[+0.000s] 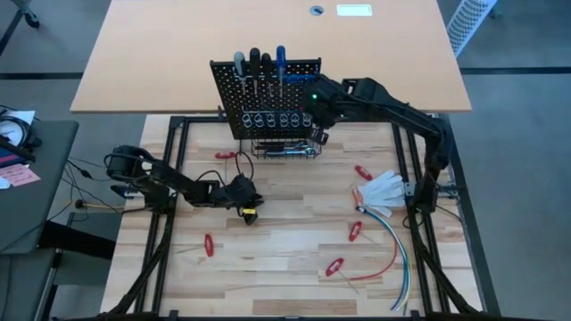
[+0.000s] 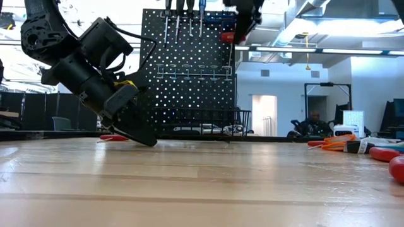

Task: Hang tools onto peg board
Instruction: Hang the red allen wrench on the pegboard

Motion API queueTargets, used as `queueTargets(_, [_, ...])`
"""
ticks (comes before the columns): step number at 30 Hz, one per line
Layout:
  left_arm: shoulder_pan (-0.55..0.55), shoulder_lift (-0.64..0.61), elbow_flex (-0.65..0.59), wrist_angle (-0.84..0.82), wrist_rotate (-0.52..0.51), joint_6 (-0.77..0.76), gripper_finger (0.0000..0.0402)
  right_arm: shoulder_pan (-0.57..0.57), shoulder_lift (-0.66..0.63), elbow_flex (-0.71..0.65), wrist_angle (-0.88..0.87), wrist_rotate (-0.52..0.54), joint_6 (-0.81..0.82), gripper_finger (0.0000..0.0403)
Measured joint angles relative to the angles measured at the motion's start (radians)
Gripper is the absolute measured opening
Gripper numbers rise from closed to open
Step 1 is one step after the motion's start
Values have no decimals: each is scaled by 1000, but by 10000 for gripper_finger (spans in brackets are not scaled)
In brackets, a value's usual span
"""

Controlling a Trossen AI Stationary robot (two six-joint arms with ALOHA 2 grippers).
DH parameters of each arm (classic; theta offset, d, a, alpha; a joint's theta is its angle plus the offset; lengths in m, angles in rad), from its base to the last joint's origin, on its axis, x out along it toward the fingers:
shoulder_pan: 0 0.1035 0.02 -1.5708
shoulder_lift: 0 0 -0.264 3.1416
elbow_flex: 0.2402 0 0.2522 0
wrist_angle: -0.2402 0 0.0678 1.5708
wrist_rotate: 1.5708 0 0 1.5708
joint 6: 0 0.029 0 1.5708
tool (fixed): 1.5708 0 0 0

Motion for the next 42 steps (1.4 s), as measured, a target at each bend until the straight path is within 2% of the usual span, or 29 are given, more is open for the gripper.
queueTargets(3, [0,0,0,1,0,0,95,-25,26,-1,1,-37,-14,51])
queueTargets(13, [0,0,0,5,3,0,95,-70,87,-1,-2,-63,-39,56])
queueTargets(17, [-3,0,0,5,3,0,95,-68,85,-1,16,-63,-69,80])
queueTargets(27, [-3,0,0,1,3,2,95,-67,27,-1,31,-63,-94,172])
queueTargets(34, [-19,0,0,-17,-2,-2,95,-23,-51,-5,-58,-88,-120,189])
queueTargets(38, [-33,0,0,-20,-6,-3,95,44,-120,-107,-88,-178,-144,187])
queueTargets(42, [-47,0,0,-22,-7,-6,95,135,-247,-340,-34,-216,-131,187])
